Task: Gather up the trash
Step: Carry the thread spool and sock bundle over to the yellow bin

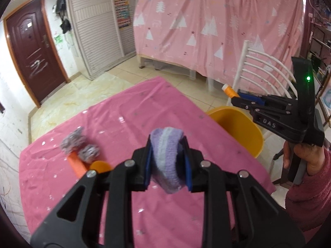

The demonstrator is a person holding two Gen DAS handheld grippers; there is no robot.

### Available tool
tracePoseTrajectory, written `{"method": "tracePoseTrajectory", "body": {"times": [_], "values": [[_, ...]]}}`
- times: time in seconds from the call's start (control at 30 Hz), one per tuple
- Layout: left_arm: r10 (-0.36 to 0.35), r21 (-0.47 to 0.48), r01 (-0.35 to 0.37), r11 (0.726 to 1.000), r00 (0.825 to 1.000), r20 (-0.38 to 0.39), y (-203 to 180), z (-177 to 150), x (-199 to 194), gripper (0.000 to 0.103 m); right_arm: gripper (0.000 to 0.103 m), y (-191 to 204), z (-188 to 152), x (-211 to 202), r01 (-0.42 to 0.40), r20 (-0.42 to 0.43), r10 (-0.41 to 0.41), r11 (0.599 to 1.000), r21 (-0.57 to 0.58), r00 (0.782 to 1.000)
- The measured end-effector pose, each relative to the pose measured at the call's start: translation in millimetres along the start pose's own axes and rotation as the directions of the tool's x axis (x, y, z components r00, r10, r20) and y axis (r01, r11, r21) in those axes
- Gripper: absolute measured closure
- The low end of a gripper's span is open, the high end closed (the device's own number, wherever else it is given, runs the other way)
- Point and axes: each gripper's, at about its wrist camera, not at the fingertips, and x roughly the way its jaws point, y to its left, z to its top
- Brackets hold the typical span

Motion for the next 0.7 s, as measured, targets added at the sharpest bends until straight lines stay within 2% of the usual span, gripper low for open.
{"method": "tracePoseTrajectory", "body": {"times": [0.5, 0.7], "values": [[-0.064, 0.109, 0.067, 0.992, 0.997, -0.034, -66, 35, 37, 0.079, 0.093, -54, -23, 4, 0.037, -0.022, -0.035, 0.995, 0.088, 0.999], [-0.106, 0.12, 0.11, 0.987, 0.993, -0.045, -86, 55, 55, 0.079, 0.093, -69, -31, 11, 0.043, -0.044, -0.038, 0.991, 0.124, 0.998]]}}
